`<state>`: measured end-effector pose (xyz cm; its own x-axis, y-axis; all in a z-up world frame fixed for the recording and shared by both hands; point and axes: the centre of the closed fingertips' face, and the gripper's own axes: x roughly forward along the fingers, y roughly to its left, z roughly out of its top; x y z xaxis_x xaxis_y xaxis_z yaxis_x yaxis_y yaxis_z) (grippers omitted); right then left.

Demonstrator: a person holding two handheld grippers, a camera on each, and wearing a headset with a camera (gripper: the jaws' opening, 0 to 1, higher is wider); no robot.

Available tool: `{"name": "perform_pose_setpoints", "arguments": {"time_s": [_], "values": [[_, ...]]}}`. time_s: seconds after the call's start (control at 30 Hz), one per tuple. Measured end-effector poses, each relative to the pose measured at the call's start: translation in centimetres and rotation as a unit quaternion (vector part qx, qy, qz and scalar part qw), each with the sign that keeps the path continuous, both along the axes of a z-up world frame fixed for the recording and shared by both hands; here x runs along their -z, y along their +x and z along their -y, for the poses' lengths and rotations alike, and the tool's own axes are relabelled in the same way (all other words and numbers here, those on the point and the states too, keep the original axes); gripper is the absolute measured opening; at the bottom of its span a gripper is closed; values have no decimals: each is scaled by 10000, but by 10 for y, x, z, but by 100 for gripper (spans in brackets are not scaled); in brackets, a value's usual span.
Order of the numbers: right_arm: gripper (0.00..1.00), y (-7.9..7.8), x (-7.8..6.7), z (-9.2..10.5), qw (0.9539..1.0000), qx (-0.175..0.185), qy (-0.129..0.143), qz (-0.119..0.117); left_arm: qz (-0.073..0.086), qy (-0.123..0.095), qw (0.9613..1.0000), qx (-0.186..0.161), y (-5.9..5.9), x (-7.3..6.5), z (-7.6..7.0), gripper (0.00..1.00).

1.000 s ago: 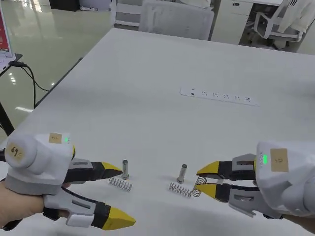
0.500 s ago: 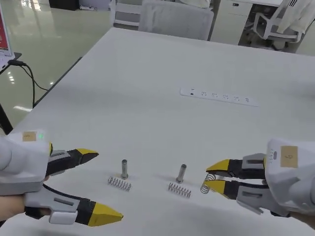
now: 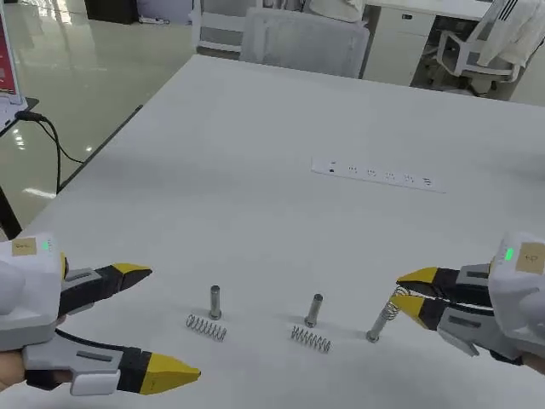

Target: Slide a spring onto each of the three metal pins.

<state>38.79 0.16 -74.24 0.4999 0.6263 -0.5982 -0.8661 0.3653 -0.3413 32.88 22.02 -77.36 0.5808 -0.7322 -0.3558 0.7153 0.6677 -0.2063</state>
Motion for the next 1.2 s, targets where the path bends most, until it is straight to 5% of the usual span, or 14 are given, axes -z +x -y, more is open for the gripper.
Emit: {"name": "perform_pose_setpoints", "arguments": {"time_s": [0.27,1.2], "values": [[7,7,4,6,9994,266,160,-135,29,-200,9997,-144,-1,-8,-2,98],[7,12,16,3,9992,325,119,-192,-81,-156,9994,-311,-8,-1,-9,98]]}}
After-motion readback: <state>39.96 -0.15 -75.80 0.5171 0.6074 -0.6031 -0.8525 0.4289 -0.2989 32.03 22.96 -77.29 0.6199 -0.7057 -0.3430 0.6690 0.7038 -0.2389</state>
